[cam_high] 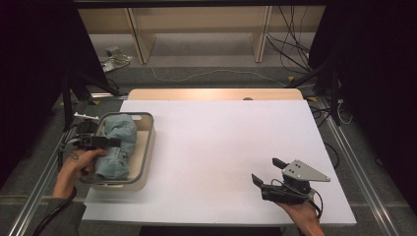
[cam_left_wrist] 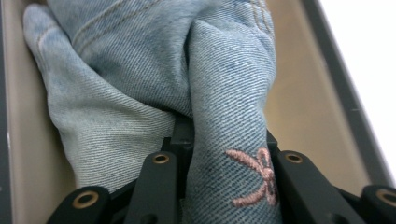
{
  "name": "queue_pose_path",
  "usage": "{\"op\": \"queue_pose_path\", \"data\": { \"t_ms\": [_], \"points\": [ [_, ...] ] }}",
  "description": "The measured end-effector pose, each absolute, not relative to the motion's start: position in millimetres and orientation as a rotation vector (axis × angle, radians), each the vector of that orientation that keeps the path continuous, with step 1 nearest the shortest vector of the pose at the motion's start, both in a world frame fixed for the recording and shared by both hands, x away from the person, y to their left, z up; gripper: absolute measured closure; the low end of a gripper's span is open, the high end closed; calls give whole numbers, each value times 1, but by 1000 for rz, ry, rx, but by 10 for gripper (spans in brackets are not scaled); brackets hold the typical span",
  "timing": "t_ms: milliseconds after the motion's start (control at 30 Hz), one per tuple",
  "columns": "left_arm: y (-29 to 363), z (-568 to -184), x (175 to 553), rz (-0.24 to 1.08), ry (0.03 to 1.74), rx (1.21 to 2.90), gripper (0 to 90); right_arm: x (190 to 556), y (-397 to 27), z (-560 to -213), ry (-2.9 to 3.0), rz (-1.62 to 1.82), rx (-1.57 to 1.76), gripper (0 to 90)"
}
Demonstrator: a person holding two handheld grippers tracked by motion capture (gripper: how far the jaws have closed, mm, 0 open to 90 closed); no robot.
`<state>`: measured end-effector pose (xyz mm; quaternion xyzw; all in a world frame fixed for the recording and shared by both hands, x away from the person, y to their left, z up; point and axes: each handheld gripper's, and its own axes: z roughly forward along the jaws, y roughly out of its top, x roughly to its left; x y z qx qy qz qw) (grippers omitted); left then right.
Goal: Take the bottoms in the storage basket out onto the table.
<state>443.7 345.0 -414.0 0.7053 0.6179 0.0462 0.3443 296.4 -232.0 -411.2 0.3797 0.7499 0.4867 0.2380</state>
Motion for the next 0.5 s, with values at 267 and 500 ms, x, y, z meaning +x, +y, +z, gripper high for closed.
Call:
{"op": "queue_pose_path", "data": {
  "t_ms": [267,500],
  "points": [
    [347,-404,440,141,1587,1813,701,297,-232,-411,2055,1337,1037,161],
    [347,-397,438,131,1542,1802,702,297,-232,-411,2055,1331,1039,161]
  ]
}}
